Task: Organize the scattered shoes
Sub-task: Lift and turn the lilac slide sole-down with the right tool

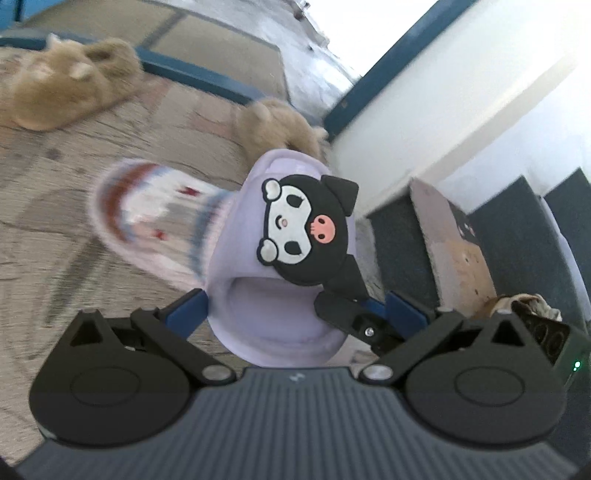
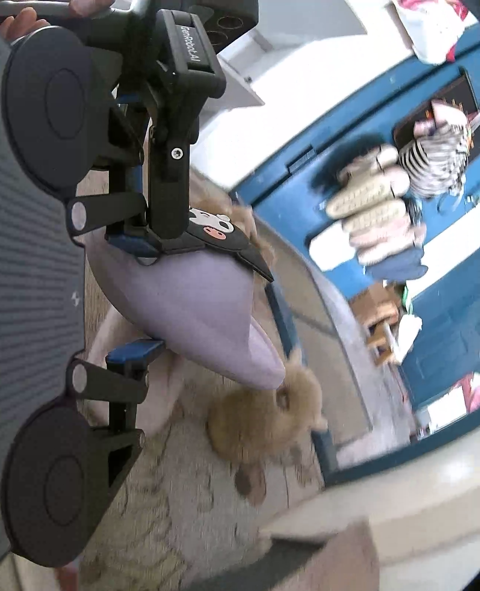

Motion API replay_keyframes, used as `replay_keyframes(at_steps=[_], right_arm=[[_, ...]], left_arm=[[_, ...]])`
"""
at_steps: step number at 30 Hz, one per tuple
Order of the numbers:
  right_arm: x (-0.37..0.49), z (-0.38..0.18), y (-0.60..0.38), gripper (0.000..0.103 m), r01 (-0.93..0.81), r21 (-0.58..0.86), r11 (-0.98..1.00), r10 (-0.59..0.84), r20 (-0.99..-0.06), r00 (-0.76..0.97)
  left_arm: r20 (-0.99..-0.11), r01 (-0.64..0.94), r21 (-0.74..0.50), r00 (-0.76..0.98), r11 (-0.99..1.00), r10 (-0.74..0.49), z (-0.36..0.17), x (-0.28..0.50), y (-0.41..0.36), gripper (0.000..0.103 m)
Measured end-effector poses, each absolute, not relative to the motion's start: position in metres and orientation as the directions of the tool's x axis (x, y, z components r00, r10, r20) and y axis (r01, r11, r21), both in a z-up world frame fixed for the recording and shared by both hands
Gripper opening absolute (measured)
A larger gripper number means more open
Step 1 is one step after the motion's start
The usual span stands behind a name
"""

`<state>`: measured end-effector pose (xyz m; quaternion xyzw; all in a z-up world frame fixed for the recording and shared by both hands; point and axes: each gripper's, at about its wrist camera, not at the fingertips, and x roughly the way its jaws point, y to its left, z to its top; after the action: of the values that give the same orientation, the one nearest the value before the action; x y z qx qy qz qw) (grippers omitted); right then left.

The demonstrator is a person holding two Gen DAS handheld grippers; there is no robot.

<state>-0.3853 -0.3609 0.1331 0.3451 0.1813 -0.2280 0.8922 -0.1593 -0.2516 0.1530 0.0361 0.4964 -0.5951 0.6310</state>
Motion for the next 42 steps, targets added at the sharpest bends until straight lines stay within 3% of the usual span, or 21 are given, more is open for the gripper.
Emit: replay_keyframes(at_steps=[8, 16, 24, 28, 34, 42], right_arm=[[-0.331, 0.130, -0.338, 0.052, 0.387, 0.525, 0.758, -0.118, -0.474, 0.872], [-0.273, 0.101, -0.312, 0.052, 0.245, 0.530, 0.812, 0.094, -0.533, 0.841], [-0.247, 0.073, -0.295, 0.053, 0.201, 0.537, 0.819, 0.195, -0.590, 0.783], [-0.243, 0.066, -0.282, 0.055, 0.216, 0.467, 0.857, 0.164, -0.646, 0.746], [-0.250, 0.060, -0.275, 0.067, 0.273, 0.357, 0.894, 0.076, -0.718, 0.692], [-0.257, 0.080, -0.266, 0.077, 0.253, 0.277, 0.927, 0.019, -0.707, 0.707]], left_arm=[[-0.689, 0.694, -0.565, -0.099, 0.446, -0.718, 0.146, -0.115, -0.187, 0.103], [-0.732, 0.564, -0.584, -0.055, 0.584, -0.679, 0.114, -0.085, -0.134, 0.103], [-0.758, 0.485, -0.591, -0.060, 0.645, -0.649, 0.080, -0.069, -0.114, 0.103], [-0.794, 0.534, -0.530, -0.040, 0.659, -0.606, 0.075, -0.072, -0.117, 0.103], [-0.837, 0.564, -0.448, 0.008, 0.693, -0.547, 0.069, -0.065, -0.118, 0.103], [-0.880, 0.637, -0.333, 0.055, 0.695, -0.472, 0.066, -0.065, -0.125, 0.103]])
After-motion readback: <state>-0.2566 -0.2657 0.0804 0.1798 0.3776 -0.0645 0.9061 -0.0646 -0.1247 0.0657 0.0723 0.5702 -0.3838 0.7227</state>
